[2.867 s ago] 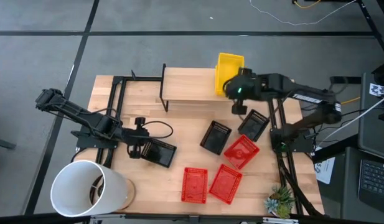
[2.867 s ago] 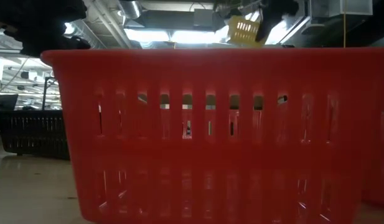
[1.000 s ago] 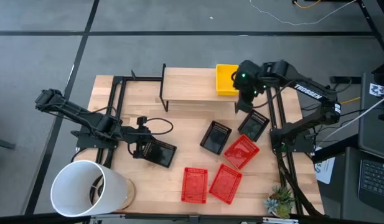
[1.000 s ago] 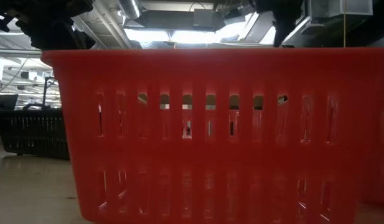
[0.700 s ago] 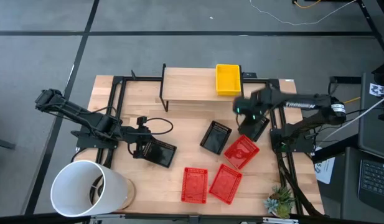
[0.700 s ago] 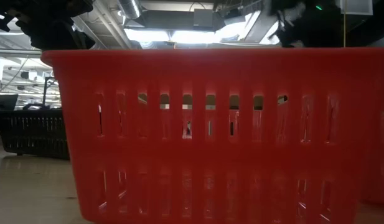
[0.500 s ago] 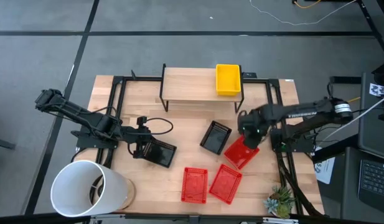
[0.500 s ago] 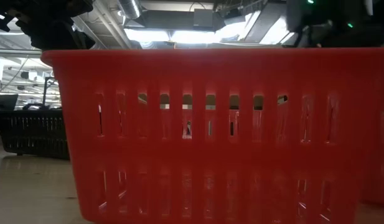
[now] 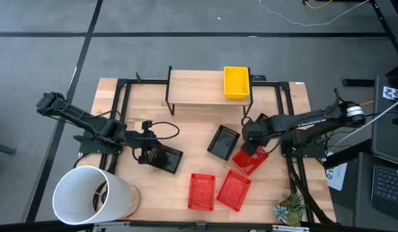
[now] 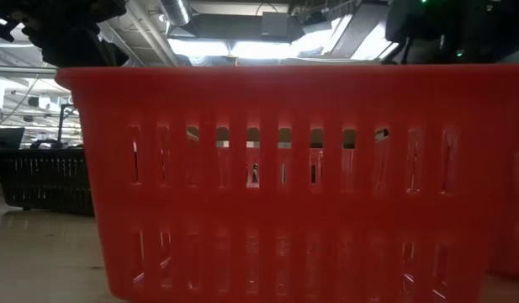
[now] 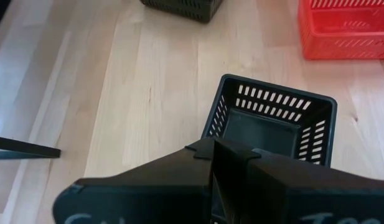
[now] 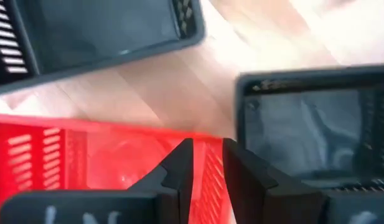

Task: Stack baskets on shelf by color
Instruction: Put the right black basket on the shelf, then stack the top black basket on top of the black basket on the shelf

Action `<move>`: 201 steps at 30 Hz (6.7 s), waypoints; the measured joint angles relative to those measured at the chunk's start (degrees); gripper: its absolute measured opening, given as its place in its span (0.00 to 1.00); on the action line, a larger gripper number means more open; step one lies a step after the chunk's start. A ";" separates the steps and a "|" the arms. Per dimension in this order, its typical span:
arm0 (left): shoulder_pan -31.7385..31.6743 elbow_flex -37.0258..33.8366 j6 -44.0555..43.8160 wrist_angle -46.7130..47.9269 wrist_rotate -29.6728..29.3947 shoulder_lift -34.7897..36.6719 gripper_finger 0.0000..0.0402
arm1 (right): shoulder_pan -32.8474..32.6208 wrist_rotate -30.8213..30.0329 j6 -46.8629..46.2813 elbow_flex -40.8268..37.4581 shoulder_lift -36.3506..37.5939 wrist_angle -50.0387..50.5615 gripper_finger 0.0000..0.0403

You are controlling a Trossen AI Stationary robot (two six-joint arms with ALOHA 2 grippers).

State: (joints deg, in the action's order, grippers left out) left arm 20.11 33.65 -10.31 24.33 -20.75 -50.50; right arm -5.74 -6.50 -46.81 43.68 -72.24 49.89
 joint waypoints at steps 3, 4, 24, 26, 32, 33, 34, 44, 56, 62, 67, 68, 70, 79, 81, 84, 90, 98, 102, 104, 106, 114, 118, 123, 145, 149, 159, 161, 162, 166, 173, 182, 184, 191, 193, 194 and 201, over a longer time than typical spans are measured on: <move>0.01 0.00 0.00 -0.05 0.00 0.00 0.00 | -2.02 0.62 -1.00 0.00 -2.44 -4.11 0.21; 0.01 0.00 0.00 -0.04 0.00 0.00 0.00 | -2.83 1.50 -1.06 0.00 -3.25 -5.74 0.21; 0.01 0.00 0.37 0.01 -0.01 0.00 0.00 | -8.83 -9.83 -6.56 5.58 -5.25 12.48 0.21; 0.00 0.00 0.37 0.01 -0.02 0.00 0.00 | -8.79 -9.93 -5.95 4.53 -5.25 10.65 0.21; 0.01 0.00 0.28 0.01 0.00 0.00 0.00 | -8.80 -9.04 -4.49 1.17 -5.25 8.06 0.21; 0.01 0.00 0.26 0.01 -0.02 0.00 0.00 | -8.80 -9.04 -4.43 0.55 -5.25 7.80 0.21; 0.01 0.00 0.26 0.01 0.00 0.00 0.00 | -8.80 -9.04 -4.51 -0.05 -5.25 7.59 0.21; 0.01 0.00 0.22 -0.01 -0.01 0.00 0.00 | -7.18 -4.24 -3.67 -6.47 -5.25 -2.90 0.17; 0.01 -1.19 6.01 -1.16 -0.04 0.00 0.00 | -8.38 -7.82 -4.01 4.43 -5.27 7.19 0.00; 0.01 -9.77 6.40 -9.45 2.97 7.21 0.00 | -12.46 -9.28 -5.95 16.75 -5.29 15.86 0.00; -1.48 -18.48 11.02 -19.33 5.92 16.41 0.00 | -15.88 -10.68 -6.56 28.47 -5.25 19.68 0.00; -2.17 -20.15 10.99 -19.65 5.95 18.36 0.00 | -16.35 -12.73 -5.33 30.57 -5.25 19.54 0.00; -3.85 -23.41 11.07 -20.60 6.16 22.10 0.00 | -16.73 -17.21 -1.07 33.86 -5.25 17.16 0.00; -10.95 -32.48 12.55 -28.40 9.93 34.58 0.00 | -1.14 -12.36 37.77 37.00 -6.17 -9.17 0.00; -11.74 -32.96 12.51 -28.34 9.97 35.76 0.00 | 4.74 -6.86 42.98 37.47 -7.63 -12.18 0.00; -12.30 -32.95 12.49 -28.49 9.97 36.50 0.00 | 12.42 -1.22 48.53 40.71 -12.13 -11.29 0.00; -12.34 -32.96 12.50 -27.79 9.94 36.57 0.00 | 20.40 1.53 61.98 53.53 -24.52 -0.29 0.00; -12.34 -32.96 12.50 -27.43 9.94 36.54 0.00 | 23.50 0.32 67.89 68.84 -38.89 14.93 0.00; -12.34 -32.96 12.50 -27.38 9.94 36.54 0.00 | 23.77 -2.43 66.85 70.07 -41.60 17.01 0.00; -12.34 -32.96 12.50 -27.38 9.92 36.54 0.00 | 23.81 -2.59 66.48 70.12 -41.88 17.29 0.00; -12.34 -32.96 12.50 -27.36 9.94 36.54 0.00 | 23.74 -2.83 65.17 70.16 -42.01 17.92 0.00; -12.34 -32.96 12.48 -27.35 9.92 36.54 0.00 | 23.74 -2.47 65.35 70.16 -42.10 18.88 0.07; -12.34 -32.96 12.37 -27.35 9.94 36.54 0.00 | 23.74 -2.47 65.31 69.62 -42.12 19.13 0.15; -12.34 -32.96 12.33 -27.35 9.93 36.54 0.00 | 23.70 -2.47 65.06 69.85 -42.13 18.73 0.23; -12.32 -32.94 12.02 -27.35 9.92 36.53 0.00 | 0.79 9.28 30.94 65.35 -42.15 24.98 0.24; -12.32 -32.94 12.02 -27.35 9.92 36.54 0.00 | -4.56 8.90 22.69 54.66 -42.21 18.60 0.24; -12.32 -32.94 11.02 -27.38 9.92 36.54 0.00 | -6.26 5.00 17.42 44.80 -42.10 9.57 0.24; -12.32 -32.94 10.69 -27.38 9.92 36.54 0.00 | -6.27 2.03 17.18 44.06 -42.10 9.64 0.24; -12.32 -32.94 10.69 -27.38 9.92 36.52 0.00 | -6.25 0.83 16.99 43.75 -42.10 9.56 0.24; -12.30 -32.94 10.71 -27.38 9.92 36.52 0.00 | -6.20 0.06 16.83 41.49 -42.10 6.17 0.24; -12.30 -32.94 10.75 -27.38 9.92 36.52 0.00 | -6.24 0.06 15.41 34.11 -42.10 -5.30 0.20; -12.30 -32.94 10.77 -27.38 9.92 36.52 0.00 | -9.42 -0.44 12.58 38.19 -42.10 -1.75 0.01; -12.30 -32.94 10.76 -27.37 9.92 36.53 0.00 | -10.52 1.02 12.53 42.55 -42.10 2.59 0.01; -12.30 -32.94 10.80 -27.36 9.92 36.52 0.00 | -13.65 -4.77 20.64 61.60 -42.10 14.50 0.00; -12.30 -32.94 10.84 -27.35 9.92 36.52 0.00 | -13.52 -8.61 25.43 67.21 -42.10 17.97 0.00; -12.30 -32.94 10.84 -27.35 9.92 36.53 0.00 | -13.16 -11.22 28.12 70.10 -42.10 19.83 0.00; -12.34 -32.94 10.97 -27.35 9.27 36.52 0.00 | -5.99 -26.74 49.89 88.79 -42.05 26.48 0.00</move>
State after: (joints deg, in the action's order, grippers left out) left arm 7.77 0.71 0.67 -3.03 -11.49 -13.98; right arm -11.73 -33.24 3.09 132.47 -114.30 76.37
